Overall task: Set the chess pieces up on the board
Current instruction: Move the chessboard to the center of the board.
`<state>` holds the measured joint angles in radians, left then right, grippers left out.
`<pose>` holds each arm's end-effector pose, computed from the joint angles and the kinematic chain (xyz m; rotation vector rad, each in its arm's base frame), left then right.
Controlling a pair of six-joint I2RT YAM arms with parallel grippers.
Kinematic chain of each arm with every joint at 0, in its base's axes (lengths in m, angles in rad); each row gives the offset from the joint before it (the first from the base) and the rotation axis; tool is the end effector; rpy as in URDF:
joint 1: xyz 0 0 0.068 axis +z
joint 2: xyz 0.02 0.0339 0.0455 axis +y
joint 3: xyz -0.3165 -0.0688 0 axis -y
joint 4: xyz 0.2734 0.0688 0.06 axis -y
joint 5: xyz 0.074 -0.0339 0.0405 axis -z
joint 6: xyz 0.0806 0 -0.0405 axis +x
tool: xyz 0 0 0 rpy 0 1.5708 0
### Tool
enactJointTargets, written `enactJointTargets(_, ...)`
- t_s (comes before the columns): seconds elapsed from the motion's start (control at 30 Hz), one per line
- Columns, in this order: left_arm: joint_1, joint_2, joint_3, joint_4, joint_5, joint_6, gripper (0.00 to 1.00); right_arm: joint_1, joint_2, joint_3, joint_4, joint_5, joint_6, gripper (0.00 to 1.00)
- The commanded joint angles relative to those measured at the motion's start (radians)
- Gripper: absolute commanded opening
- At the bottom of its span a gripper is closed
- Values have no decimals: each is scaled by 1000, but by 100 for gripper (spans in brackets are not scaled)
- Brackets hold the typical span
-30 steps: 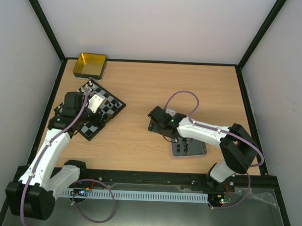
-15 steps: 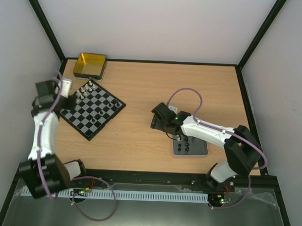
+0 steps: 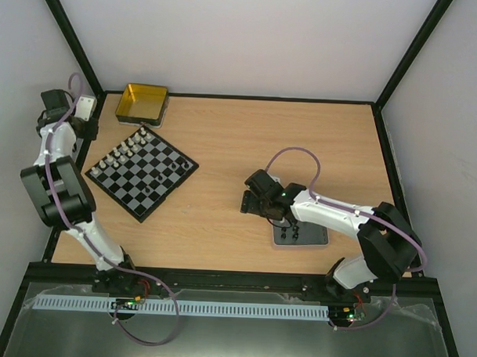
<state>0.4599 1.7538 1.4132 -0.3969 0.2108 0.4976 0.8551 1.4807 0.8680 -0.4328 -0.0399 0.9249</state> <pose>0.4273 0.1928 0.2872 0.1509 2.2964 0.2528 0.2123 0.2490 0.1869 0.0820 2.7752 0.6149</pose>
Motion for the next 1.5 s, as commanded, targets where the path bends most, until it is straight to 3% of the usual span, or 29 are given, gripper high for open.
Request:
enactJointTargets(0.0,16,129,114,-92,-2,68,36,1,-32,-21,16,-25,-27,87)
enactJointTargets(0.13,15,235,214,-113,-40,101,41,1,-30,-19,19,-44,-29,87)
enactJointTargets(0.37,-9,387,383,-188,-92,173,36,0,-19,-13,27,-49,-27,88)
enactJointTargets(0.5,-45,441,438,-224,-124,215,27,1,7,-15,36,-65,-22,87)
enactJointTargets(0.67,-82,504,493,-266,-166,258,3,1,5,-19,37,-70,-18,87)
enactJointTargets(1.0,-106,594,618,-434,-137,319,2,1,-20,-48,42,-78,-11,87)
enactJointTargets(1.47,-129,625,587,-500,-157,336,2,1,-19,-36,55,-97,-8,87)
